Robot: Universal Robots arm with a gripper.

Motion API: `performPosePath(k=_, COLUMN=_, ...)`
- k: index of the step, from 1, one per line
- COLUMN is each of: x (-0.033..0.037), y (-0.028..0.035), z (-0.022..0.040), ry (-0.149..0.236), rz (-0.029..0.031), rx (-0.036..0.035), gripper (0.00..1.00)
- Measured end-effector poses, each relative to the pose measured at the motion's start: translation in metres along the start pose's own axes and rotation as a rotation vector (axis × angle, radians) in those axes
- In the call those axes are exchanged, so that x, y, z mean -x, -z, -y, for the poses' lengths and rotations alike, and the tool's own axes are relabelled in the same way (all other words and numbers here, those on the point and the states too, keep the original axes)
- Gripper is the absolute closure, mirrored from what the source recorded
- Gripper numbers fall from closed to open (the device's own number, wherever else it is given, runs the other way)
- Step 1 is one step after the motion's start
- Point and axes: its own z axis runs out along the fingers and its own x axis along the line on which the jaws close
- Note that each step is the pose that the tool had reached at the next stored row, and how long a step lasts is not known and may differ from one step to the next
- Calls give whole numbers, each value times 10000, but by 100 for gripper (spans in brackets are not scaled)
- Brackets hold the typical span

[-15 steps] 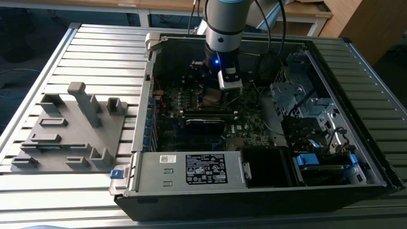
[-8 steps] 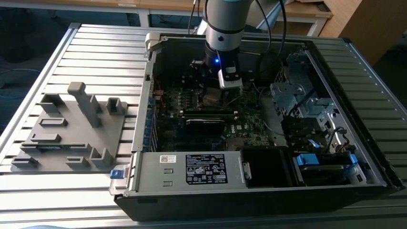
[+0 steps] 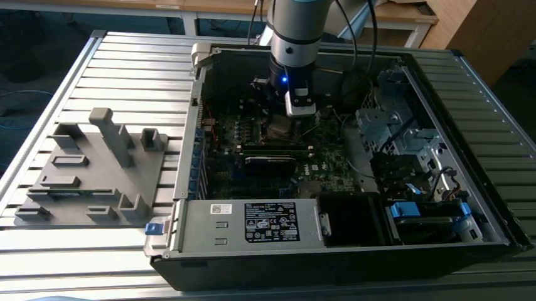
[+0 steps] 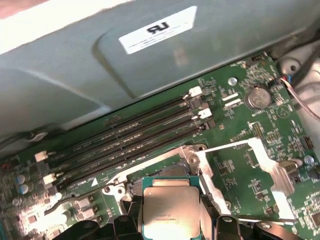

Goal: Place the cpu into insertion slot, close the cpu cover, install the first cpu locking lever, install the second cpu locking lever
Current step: 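Place the cpu into insertion slot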

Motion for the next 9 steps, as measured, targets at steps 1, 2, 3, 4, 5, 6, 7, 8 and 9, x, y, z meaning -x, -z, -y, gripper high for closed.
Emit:
performPosePath(k=1, x=0, y=0, z=0, ry=-116, rz=5, rx=2, gripper=46)
performPosePath(k=2, x=0, y=0, z=0, ry=-148, rz=7, rx=2, gripper=46)
performPosePath(k=3, x=0, y=0, z=0, ry=-151, rz=8, rx=2, gripper=46)
performPosePath(k=4, x=0, y=0, z=0, ry=-153, rz=7, rx=2, gripper=46)
performPosePath(k=5, x=0, y=0, z=0, ry=-155, rz=7, rx=3, gripper=46)
performPosePath(k=6, x=0, y=0, z=0, ry=-157, rz=8, rx=3, gripper=46)
performPosePath(k=7, x=0, y=0, z=0, ry=-166, rz=8, rx=3, gripper=46)
performPosePath(k=8, x=0, y=0, z=0, ry=-167, rz=8, rx=3, gripper=46)
performPosePath(k=9, x=0, y=0, z=0, ry=-166, rz=8, rx=3, gripper=46)
